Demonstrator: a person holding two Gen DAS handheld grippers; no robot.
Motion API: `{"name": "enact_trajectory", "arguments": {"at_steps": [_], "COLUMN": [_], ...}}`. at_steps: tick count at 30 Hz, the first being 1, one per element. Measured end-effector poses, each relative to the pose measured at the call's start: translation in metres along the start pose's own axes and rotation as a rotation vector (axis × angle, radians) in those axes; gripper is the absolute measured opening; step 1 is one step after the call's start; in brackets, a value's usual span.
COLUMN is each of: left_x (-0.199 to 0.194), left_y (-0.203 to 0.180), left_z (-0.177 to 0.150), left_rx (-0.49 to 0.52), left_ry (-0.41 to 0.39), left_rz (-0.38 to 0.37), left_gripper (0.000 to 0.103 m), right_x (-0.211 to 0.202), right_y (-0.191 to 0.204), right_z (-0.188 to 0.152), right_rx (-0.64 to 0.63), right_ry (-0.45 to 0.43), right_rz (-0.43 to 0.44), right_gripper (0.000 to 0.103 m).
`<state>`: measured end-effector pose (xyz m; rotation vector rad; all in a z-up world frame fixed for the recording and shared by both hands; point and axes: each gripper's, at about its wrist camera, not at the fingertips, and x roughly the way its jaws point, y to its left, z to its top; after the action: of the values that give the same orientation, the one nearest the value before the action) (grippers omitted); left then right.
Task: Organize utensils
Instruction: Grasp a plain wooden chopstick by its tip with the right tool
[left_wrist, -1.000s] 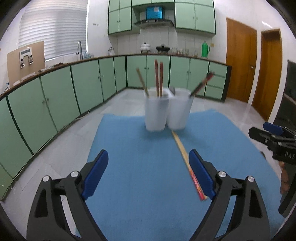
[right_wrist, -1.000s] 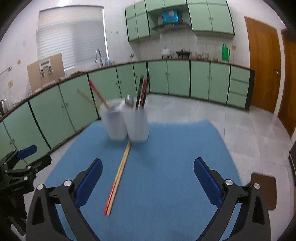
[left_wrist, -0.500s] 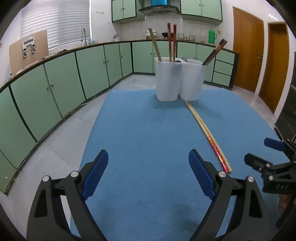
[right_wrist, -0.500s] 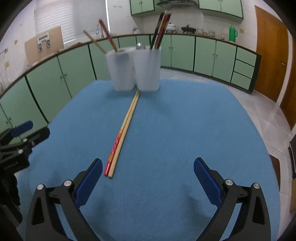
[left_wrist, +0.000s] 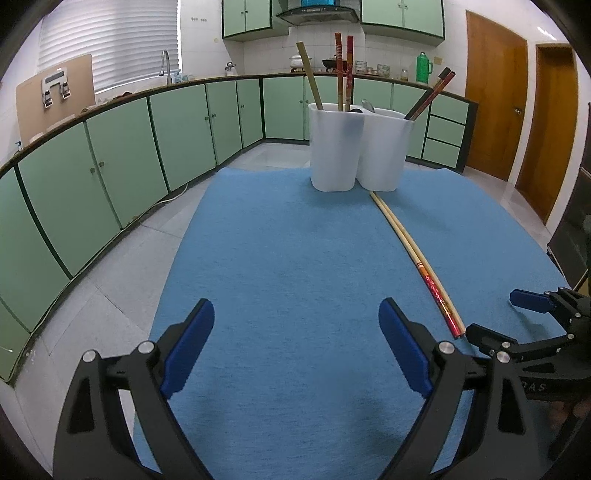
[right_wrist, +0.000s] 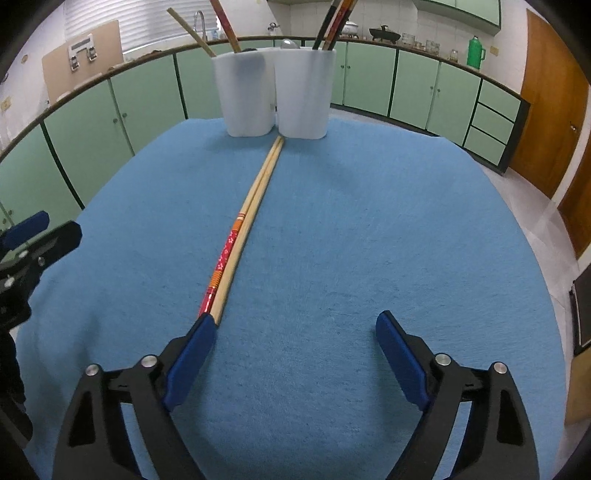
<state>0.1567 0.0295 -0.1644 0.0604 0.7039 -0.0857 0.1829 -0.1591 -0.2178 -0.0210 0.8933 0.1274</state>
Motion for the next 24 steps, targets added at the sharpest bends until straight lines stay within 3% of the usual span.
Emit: {"name": "enact_trajectory", "arguments": {"at_steps": [9,12,15,17,19,24], "left_x": [0.006,0.008,0.008,0.009,0.009,0.009], "left_y": [0.006,0.006,0.006,0.005,0.004,0.003], "left_z": [-0.002,-0.003,-0.003,-0.003,-0.003,-0.004], "left_rx": [-0.021,-0.028,-0.029,-0.028,-0.027,-0.021], "left_ry": [0.016,0.021,0.022,0.022,0.022,0.024], "left_rz": [-0.001,-0.001,-0.004,-0.004,-0.005,-0.008], "left_gripper": [0.088,0.088,0.088,0.088,0.088,0.088], "right_x": [0.006,0.006,0.003,0.002,0.001,-0.004], "right_y": [0.016,0.022,0.023,0.022,0.018,0.002], "right_z": [0.001,0.003,0.003,0.002,0.002,-0.004], "right_rx": [-0.038,-0.050,-0.059,-0.056,-0.049,-0.019], "right_ry": [0.013,0.005,-0.006,-0.009,-0.007,-0.003], "right_rz": [0.007,0.015,0.039,0.069,0.084,0.079], "right_gripper": [0.084,0.072,0.049,0.028,0.018,0.014]}}
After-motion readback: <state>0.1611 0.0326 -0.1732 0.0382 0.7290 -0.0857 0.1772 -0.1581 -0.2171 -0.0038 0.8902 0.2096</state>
